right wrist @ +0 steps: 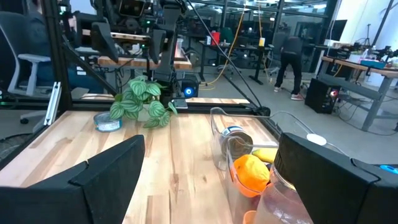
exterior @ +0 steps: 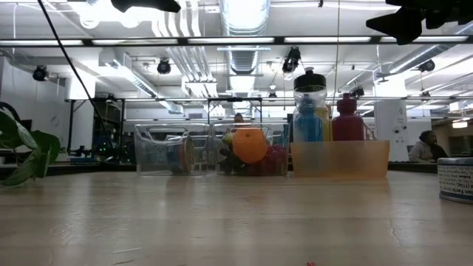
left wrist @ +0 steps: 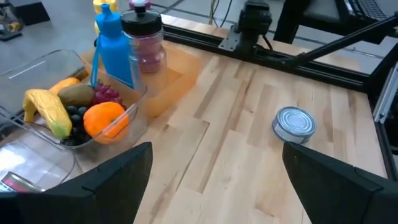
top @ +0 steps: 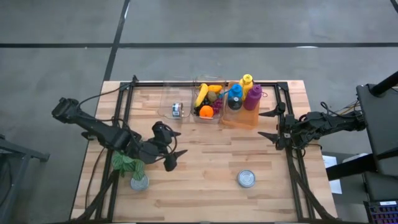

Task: Pick & Place Food Item
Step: Put the yellow and blue tuna can into the left transparent bin

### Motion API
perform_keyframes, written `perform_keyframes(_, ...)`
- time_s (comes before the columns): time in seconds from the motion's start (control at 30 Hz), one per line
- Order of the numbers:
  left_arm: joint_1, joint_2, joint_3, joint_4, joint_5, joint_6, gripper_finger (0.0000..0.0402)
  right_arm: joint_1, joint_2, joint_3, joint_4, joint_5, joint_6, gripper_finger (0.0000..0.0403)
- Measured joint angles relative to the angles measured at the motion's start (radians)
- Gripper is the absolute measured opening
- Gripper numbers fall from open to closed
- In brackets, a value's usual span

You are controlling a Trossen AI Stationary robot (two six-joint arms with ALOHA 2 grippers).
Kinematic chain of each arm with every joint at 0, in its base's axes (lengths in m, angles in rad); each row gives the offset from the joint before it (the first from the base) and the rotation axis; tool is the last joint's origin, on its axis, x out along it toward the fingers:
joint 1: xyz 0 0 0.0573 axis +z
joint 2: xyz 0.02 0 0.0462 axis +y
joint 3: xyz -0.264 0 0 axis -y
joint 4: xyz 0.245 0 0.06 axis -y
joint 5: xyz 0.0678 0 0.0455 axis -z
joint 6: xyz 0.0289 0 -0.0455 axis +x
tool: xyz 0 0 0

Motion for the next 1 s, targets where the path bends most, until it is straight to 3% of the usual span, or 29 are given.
perform_keyframes(0.1, 0.000, -0.003, 0.000, -0.017, 0.034, -0.006, 0.0365, 0.000, 0.000, 0.000, 0.000, 0.000, 0.002, 0.0371)
perform_keyframes(0.17, -0.001, -0.012, 0.004, -0.063, 0.095, -0.087, 0.0365, 0.000, 0.000, 0.000, 0.000, 0.000, 0.000, 0.0371)
perform_keyframes(0.5, -0.017, -0.037, 0.000, -0.268, 0.276, -1.008, 0.0365, 0.000, 0.000, 0.000, 0.000, 0.000, 0.000, 0.0371)
perform_keyframes(0.67, -0.027, 0.014, -0.002, -0.272, 0.409, -1.202, 0.0365, 0.000, 0.000, 0.000, 0.000, 0.000, 0.000, 0.0371)
perform_keyframes(0.87, -0.031, 0.137, -0.002, -0.322, 0.693, -1.482, 0.0365, 0.000, 0.000, 0.000, 0.000, 0.000, 0.001, 0.0371)
perform_keyframes(1.0, -0.031, 0.209, -0.002, -0.364, 0.826, -1.554, 0.0365, 0.000, 0.000, 0.000, 0.000, 0.000, 0.000, 0.0371)
